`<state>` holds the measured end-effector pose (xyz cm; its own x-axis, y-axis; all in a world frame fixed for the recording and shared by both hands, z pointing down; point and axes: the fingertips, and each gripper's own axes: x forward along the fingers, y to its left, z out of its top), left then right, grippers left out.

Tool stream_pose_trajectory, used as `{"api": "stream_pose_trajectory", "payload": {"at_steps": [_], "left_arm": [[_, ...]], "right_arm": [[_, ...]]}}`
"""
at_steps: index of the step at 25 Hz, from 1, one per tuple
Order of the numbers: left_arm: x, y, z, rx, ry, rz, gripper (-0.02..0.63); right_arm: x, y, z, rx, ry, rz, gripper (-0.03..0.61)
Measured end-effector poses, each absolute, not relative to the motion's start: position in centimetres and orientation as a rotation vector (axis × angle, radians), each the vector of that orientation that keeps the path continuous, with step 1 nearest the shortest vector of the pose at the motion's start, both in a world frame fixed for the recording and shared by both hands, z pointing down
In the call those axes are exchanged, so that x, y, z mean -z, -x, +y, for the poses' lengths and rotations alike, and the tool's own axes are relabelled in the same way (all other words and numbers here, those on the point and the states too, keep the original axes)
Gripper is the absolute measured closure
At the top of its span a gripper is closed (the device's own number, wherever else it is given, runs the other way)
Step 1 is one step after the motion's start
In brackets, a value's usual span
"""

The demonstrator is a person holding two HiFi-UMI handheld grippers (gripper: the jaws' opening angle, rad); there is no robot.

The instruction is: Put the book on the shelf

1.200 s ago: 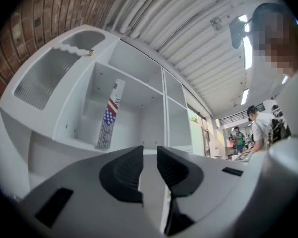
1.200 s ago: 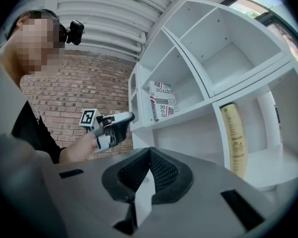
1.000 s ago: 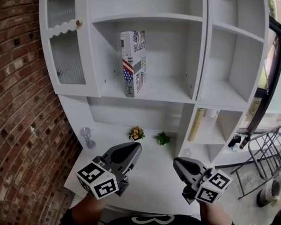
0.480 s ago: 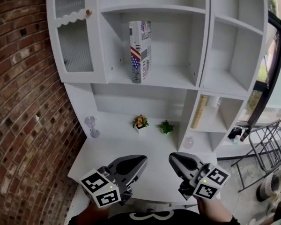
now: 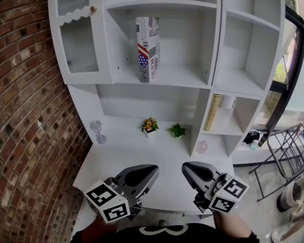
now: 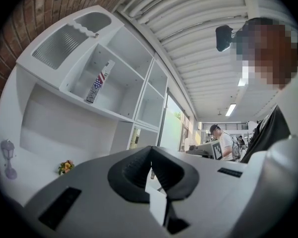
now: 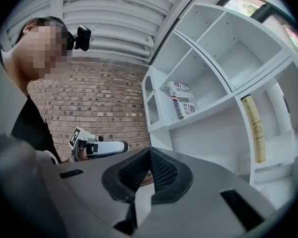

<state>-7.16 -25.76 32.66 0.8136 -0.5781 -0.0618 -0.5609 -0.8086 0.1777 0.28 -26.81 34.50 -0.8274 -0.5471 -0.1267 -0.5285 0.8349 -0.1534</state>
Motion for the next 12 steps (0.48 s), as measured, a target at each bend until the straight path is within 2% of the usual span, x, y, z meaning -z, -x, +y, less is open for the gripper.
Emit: {"api": "stream_pose_trajectory", "payload": {"at_steps": [12], "left_arm": [[-33.5,6.8,-24.6,0.12,-2.845,-0.914,0.612]], "right_arm": [[-35.1,-1.8,-25.5,0.157,0.947,2.858,0.571]]}}
